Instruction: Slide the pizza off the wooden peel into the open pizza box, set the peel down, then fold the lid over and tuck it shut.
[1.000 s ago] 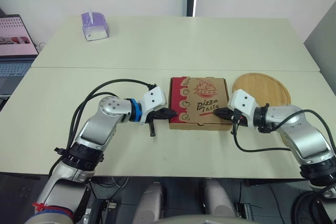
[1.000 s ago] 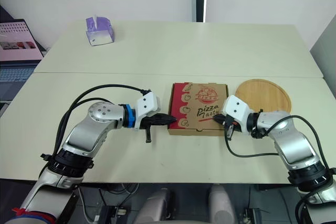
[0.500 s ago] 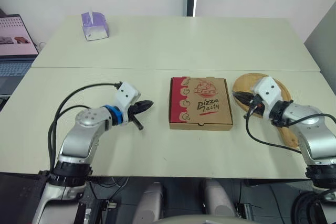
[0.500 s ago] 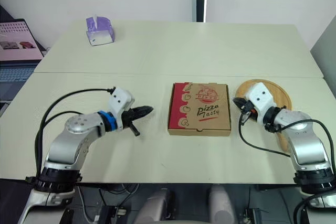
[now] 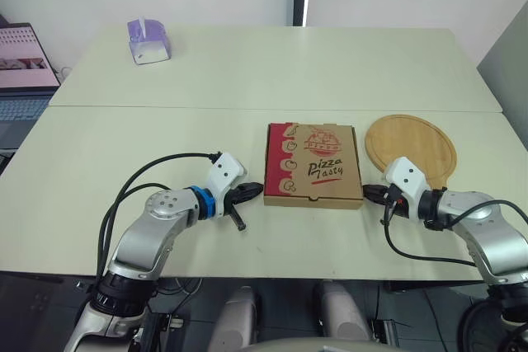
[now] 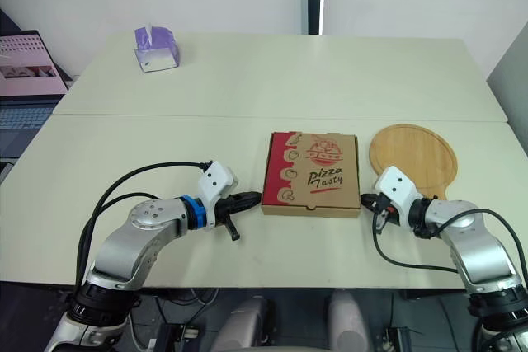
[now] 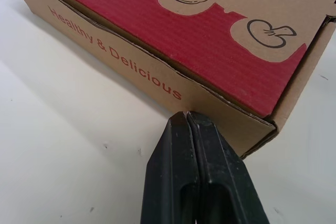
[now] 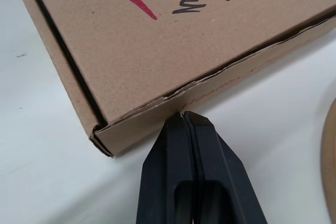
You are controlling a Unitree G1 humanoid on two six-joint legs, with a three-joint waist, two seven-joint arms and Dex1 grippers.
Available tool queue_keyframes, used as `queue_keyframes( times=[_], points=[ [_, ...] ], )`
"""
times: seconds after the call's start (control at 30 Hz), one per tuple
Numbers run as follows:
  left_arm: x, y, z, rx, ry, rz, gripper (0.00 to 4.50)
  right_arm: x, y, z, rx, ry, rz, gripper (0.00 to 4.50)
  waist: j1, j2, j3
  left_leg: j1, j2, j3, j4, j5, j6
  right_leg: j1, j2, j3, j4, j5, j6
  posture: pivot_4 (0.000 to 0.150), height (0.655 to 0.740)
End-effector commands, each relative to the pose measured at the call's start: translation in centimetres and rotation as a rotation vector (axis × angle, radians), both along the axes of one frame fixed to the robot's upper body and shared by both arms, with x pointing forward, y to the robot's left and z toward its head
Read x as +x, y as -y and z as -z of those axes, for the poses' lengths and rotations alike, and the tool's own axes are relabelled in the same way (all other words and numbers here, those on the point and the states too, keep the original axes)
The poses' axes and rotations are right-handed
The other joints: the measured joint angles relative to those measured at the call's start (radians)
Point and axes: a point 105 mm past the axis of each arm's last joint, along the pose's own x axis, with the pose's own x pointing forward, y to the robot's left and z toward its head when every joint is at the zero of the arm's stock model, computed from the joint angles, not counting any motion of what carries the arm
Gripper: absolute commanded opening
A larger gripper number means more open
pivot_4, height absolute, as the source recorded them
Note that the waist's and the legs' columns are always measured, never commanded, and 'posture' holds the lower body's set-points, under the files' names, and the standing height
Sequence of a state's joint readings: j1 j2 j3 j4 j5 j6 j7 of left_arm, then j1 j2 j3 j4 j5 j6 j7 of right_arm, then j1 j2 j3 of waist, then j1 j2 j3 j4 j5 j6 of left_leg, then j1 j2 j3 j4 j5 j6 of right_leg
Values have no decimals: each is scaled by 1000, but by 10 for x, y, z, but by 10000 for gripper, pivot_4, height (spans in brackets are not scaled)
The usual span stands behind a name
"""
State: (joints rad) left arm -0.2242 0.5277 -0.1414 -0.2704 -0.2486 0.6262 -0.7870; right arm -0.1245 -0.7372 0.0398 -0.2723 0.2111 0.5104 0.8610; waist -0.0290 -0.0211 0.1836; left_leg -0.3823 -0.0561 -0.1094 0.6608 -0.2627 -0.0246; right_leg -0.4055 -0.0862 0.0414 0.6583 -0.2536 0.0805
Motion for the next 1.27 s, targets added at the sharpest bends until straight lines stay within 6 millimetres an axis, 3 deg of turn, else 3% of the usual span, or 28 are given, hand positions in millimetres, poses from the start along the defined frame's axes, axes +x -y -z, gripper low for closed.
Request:
queue_keyframes(
  times=[0.03,0.2,0.37,0.6,0.77,0.9,1.03,1.27],
  points=[
    [-7,9,-7,-21,19,47,0,-3,-10,-11,16,36,-48,151,0,0,0,0,0,0,0,0,0,0,0,0,0,0,0,1500,7400],
    [-2,-5,-10,-9,31,0,0,8,3,-16,-17,79,2,151,0,0,0,0,0,0,0,0,0,0,0,0,0,0,0,1500,7400],
    [-4,-52,-17,92,36,-56,0,15,27,-28,-19,101,85,151,-1,0,0,0,0,0,-1,0,0,0,0,0,0,0,0,1500,7400],
    [-11,-172,-35,296,118,-349,0,19,104,-47,-259,254,158,151,1,0,1,0,2,2,-1,0,0,0,-1,0,-2,0,0,1500,7400],
    [-18,-217,-42,346,149,-448,0,16,149,-51,-333,194,158,151,-1,0,1,0,4,6,-1,0,1,1,-1,-1,-4,0,0,1500,7400],
    [-17,-232,-41,372,132,-479,0,11,174,-54,-360,111,157,151,-2,1,2,0,5,7,-1,-1,1,1,-1,0,-4,0,-1,1500,7400],
    [-10,-232,-41,363,123,-488,0,13,193,-57,-397,104,192,151,-3,1,2,0,6,9,-1,-1,1,1,0,-1,-5,0,-1,1500,7400],
    [-2,-221,-35,315,94,-463,0,21,200,-59,-405,114,210,151,-3,2,2,0,7,11,-1,-1,1,0,0,0,-5,0,-1,1500,7400]
  ],
)
